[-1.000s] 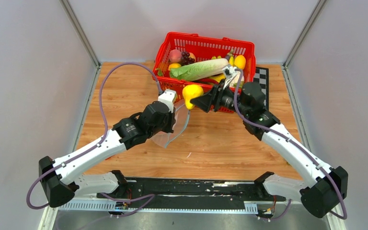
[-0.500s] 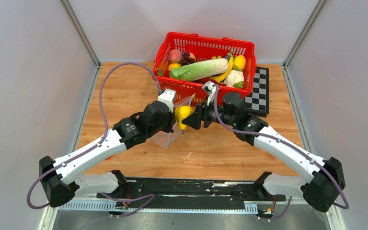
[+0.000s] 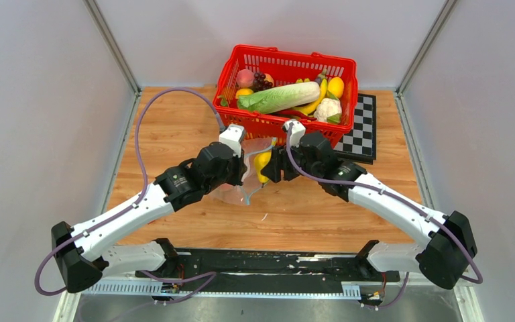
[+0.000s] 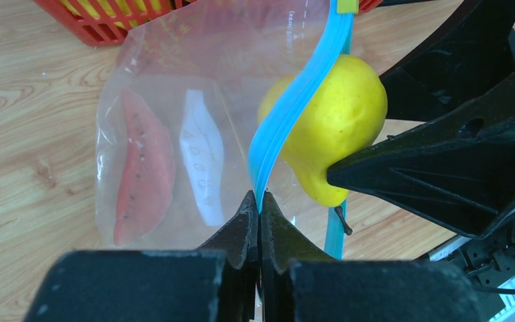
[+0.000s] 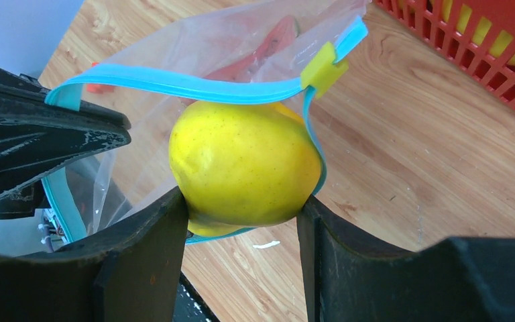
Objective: Place the food in the zip-top bag and seal the zipper
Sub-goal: Place the fake fruit in the zipper food storage bag.
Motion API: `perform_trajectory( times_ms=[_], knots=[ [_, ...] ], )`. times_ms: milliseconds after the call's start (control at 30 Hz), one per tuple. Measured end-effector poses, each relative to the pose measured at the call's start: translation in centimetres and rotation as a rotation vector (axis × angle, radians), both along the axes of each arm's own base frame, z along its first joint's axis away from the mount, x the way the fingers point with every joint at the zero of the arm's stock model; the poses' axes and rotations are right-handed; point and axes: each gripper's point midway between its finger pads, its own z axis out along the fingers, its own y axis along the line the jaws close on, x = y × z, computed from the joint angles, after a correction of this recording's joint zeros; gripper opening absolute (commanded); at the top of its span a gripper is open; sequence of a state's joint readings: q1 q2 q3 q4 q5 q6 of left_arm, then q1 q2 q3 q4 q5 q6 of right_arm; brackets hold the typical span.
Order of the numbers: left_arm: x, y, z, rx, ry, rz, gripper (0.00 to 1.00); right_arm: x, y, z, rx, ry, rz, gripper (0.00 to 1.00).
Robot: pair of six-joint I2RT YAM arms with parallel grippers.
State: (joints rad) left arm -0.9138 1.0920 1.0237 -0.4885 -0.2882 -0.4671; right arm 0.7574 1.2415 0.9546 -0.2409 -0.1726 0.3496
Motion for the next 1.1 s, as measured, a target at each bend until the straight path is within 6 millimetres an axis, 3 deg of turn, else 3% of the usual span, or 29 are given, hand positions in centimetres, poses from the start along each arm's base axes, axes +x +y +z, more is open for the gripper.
perform_trajectory(
  times_ms=[100, 333, 500, 700, 867, 1100],
  knots=[
    [-0.1, -0.2, 0.1, -0.006, 0.001, -0.007, 0.0, 0.1, 0.1, 0.5, -0.014, -0.013, -0.011, 0.33],
    [-0.2, -0.4, 0.1, -0.015, 0.004, -0.018, 0.0, 0.5, 0.6, 2.5, -0.036, -0.051, -0.052, 0.39],
    [-0.1, -0.4, 0.2, -0.02, 0.001, -0.014, 0.0, 1.0, 1.5, 2.3, -0.143, -0.072, -0.109, 0.66],
    [0.1, -0.3, 0.3, -0.022, -0.001, 0.005, 0.0, 0.3, 1.8, 1.9, -0.222, -0.106, -0.118, 0.78],
    [0.4, 0.2, 0.4, -0.018, -0.013, 0.039, 0.0, 0.2, 1.3, 2.6, -0.218, -0.126, -0.122, 0.79],
    [0.6, 0.8, 0.8, -0.019, -0.029, 0.064, 0.0, -1.0, -1.5, 6.6, -0.08, -0.229, -0.175, 0.81]
  ],
)
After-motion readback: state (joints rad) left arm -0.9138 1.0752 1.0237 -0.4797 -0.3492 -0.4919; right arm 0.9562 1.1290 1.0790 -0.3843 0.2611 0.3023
